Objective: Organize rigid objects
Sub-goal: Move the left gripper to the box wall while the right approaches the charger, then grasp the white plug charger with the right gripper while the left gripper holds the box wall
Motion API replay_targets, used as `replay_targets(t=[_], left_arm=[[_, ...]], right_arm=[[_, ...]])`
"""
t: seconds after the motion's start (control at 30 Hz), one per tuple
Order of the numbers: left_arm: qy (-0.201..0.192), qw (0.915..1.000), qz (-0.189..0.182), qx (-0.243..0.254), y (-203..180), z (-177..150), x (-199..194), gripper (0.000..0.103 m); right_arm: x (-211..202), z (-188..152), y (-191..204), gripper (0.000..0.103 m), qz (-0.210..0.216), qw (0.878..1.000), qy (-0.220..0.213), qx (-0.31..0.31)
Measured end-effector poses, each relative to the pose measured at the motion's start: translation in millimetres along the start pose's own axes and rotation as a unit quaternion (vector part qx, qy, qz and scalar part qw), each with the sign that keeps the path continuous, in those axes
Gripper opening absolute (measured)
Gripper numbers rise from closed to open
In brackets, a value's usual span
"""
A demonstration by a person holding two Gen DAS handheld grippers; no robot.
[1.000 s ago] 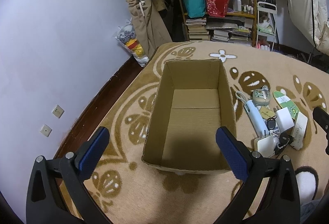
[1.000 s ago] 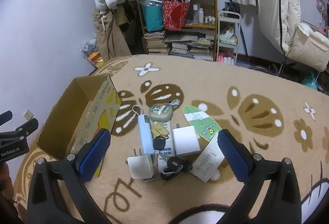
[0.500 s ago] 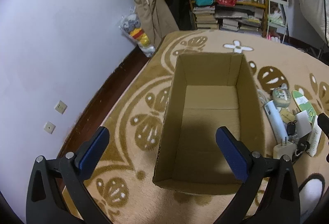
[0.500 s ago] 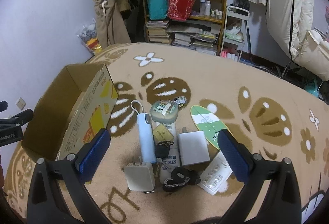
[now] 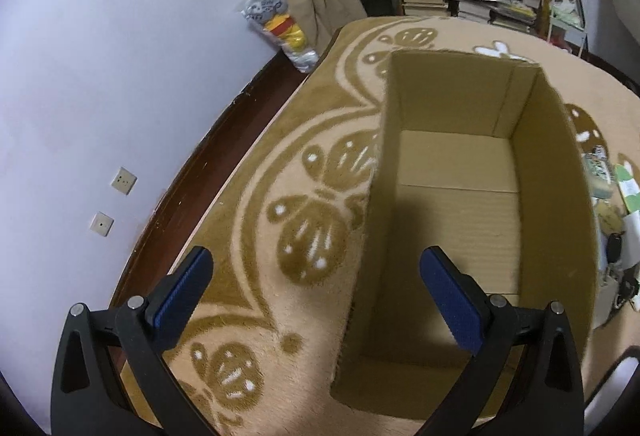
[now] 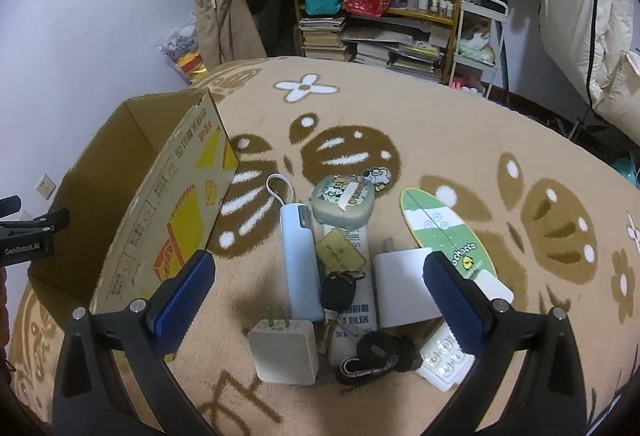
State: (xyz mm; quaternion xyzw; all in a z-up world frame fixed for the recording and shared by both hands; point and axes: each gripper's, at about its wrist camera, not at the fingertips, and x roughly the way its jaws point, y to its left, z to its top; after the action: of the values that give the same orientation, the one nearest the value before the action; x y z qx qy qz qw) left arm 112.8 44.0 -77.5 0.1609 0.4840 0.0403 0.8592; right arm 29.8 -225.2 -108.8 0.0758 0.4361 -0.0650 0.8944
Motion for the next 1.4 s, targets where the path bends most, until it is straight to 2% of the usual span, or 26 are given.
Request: replay_targets(t=[0.23,0.5,0.7,0.77,0.87,0.9,0.97,1.07,1.4], left_arm=[[0.029,0.9994,0.019,-0.001,2.9,0.5,26.6,0.102],[0.044,0.9986,0.031,0.004,-1.9,-1.5,39.6,0.093],[0.06,0.9982,-0.01,-0.005,-6.2,-2.8,41.4,0.066],[0.062,0.9975,-0.032,-0.008,-7.2,-3.3,40.7,0.047],[0.078,0.9945,-0.067,-0.017,-8.6,-5.5,43.2,0.029],[0.083,0.9936,-0.074,-0.022,-9.2,-6.6,43.7,0.026],[0.097,0.9909,-0.087,-0.034,-8.6,-8.4,44.1,0.017],[0.096,0.9902,-0.094,-0.038,-9.4,-9.6,40.5,0.015],[0.089,0.9922,-0.082,-0.031,-12.8,-10.5,38.9,0.016]], right_arm=[[17.1,-4.1,3.4,0.103,0.009,1.0,0.021,-0.003],[29.6,-7.9,1.1,0.103,0.013,0.999,0.044,-0.001],[34.6,-11.3,3.7,0.097,0.03,0.998,0.061,-0.002],[37.5,-13.6,6.5,0.097,0.034,0.997,0.071,-0.007],[41.7,-18.3,10.1,0.091,0.032,0.996,0.086,-0.017],[43.4,-19.0,10.4,0.087,0.032,0.995,0.09,-0.018],[48.4,-23.0,9.9,0.086,0.037,0.994,0.104,-0.016],[56.3,-28.4,7.9,0.077,0.031,0.992,0.123,-0.019],[48.3,-34.9,12.0,0.077,0.025,0.99,0.134,-0.021]])
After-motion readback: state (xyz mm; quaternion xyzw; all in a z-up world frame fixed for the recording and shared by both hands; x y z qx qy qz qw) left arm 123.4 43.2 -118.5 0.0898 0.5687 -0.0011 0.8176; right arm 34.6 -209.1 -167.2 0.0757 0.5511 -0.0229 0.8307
